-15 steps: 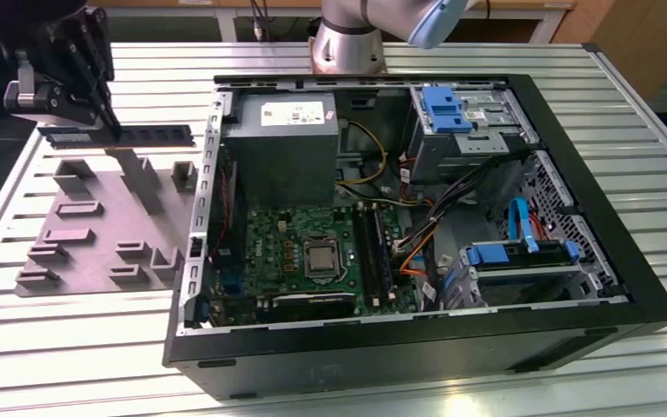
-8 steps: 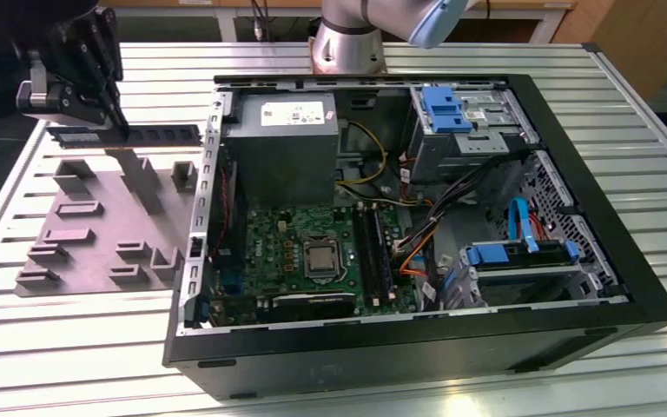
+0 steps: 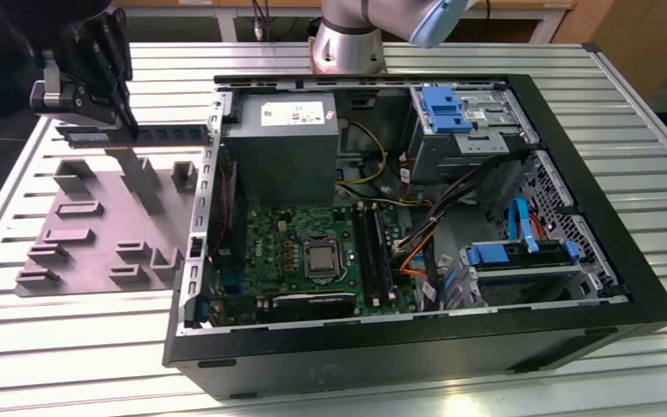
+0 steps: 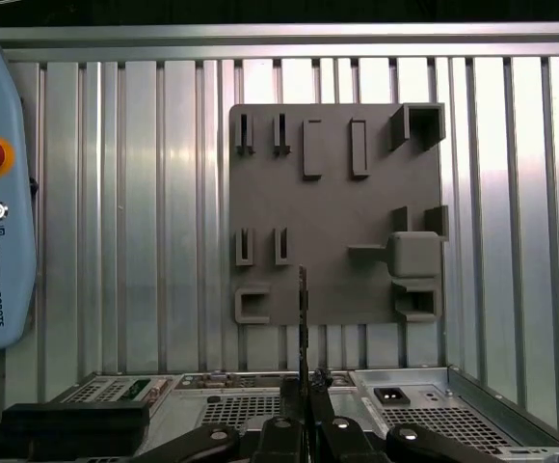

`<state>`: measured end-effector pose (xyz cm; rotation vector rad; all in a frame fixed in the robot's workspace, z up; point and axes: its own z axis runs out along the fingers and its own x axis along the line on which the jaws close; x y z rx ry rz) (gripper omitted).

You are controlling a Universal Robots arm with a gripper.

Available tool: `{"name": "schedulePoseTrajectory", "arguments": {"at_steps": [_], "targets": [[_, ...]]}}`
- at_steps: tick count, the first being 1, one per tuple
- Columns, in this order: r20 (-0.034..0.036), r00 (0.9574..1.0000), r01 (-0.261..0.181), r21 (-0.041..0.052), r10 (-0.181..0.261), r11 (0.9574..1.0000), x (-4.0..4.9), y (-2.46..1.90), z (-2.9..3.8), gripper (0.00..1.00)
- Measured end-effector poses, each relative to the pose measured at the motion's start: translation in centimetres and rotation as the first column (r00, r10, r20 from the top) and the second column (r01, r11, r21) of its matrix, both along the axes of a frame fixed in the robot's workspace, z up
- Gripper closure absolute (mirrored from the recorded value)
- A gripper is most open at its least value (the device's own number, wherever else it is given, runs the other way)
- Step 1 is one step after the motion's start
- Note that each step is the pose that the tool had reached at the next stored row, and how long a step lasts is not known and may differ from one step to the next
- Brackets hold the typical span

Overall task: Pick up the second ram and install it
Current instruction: 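Pick up the second ram and move it above second insertion slot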

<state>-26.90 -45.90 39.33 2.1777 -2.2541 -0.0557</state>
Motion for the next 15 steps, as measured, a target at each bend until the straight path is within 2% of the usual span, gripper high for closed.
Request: {"name": "schedulePoseTrajectory", "arguments": {"at_steps": [15], "targets": [[0.0000,1.0000,0.000,0.0000,0.000,1.0000,1.48,0.00,0.00,0.86]]}}
